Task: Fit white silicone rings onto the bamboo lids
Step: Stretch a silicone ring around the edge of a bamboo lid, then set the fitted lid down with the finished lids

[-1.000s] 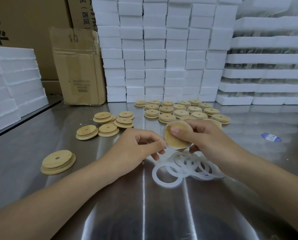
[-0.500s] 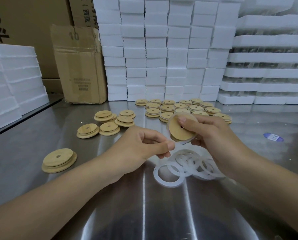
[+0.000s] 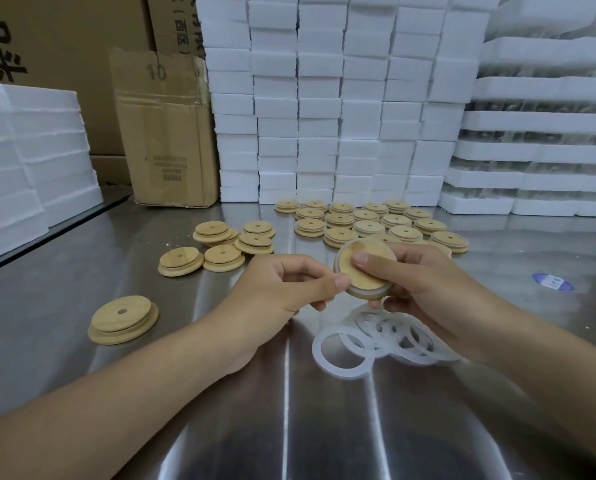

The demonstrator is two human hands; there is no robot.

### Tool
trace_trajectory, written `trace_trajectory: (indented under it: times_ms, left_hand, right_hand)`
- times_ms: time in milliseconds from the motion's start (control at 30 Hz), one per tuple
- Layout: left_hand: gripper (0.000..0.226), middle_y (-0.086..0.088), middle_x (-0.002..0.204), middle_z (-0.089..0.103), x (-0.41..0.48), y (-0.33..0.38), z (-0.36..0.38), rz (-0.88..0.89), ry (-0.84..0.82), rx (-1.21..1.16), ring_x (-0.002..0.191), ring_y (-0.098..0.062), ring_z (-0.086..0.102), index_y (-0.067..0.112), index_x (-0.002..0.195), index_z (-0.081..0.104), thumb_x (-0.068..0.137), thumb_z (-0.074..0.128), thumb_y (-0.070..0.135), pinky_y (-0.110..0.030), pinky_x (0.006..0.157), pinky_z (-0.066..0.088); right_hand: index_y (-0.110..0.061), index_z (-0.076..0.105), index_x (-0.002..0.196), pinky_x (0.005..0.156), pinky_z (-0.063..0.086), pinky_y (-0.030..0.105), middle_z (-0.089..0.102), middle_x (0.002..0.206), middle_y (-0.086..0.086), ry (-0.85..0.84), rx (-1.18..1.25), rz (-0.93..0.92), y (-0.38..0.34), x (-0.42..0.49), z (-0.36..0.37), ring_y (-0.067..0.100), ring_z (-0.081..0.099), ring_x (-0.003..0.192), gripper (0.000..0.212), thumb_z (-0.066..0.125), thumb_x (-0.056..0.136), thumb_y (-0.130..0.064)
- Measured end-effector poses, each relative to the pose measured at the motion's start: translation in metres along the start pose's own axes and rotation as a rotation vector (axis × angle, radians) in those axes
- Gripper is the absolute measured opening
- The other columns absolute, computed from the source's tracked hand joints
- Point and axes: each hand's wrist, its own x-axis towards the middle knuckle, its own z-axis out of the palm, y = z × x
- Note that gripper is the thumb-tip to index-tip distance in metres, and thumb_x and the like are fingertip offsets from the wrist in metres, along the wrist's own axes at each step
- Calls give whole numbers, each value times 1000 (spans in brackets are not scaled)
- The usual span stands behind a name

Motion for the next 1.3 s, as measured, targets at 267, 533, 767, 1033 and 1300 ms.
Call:
trace_trajectory:
  times_ms: [267,533,767,1033,1300]
  left_hand:
    - [8,5,83,77,3,-2,-3,-70,100,-65,70,-7,66,25,90,85,90,82,32,-27,68,44]
    - [10,2,83,76,1,-1,-2,-73,93,-74,70,-10,66,20,91,85,92,80,29,-28,68,43]
    - [8,2,83,77,2,-3,-1,-73,75,-61,70,-10,67,22,91,85,93,80,28,-29,70,44]
    - [8,2,83,77,2,-2,-1,-71,77,-56,70,-10,67,21,91,85,93,79,26,-28,69,44]
    - [10,2,82,77,2,-3,0,-64,65,-23,69,-8,66,22,89,84,94,78,27,-25,66,43]
  right_hand:
    - [-22,71,118,52,51,22,76,74,4,357,-119,119,11,13,-57,10,61,54,38,87,84,-15]
    - [-27,69,122,59,57,20,81,89,12,228,-269,195,14,16,-73,14,69,65,52,92,77,-13]
    - [-15,71,122,64,63,22,80,92,17,426,-168,115,18,20,-103,20,76,69,52,92,74,-9]
    - [-31,68,130,76,43,29,67,97,-6,403,-803,67,34,23,-96,7,60,89,59,82,80,-59]
    - [-40,36,160,114,34,32,57,144,-18,202,-997,-66,29,21,-80,18,43,145,79,77,92,-46]
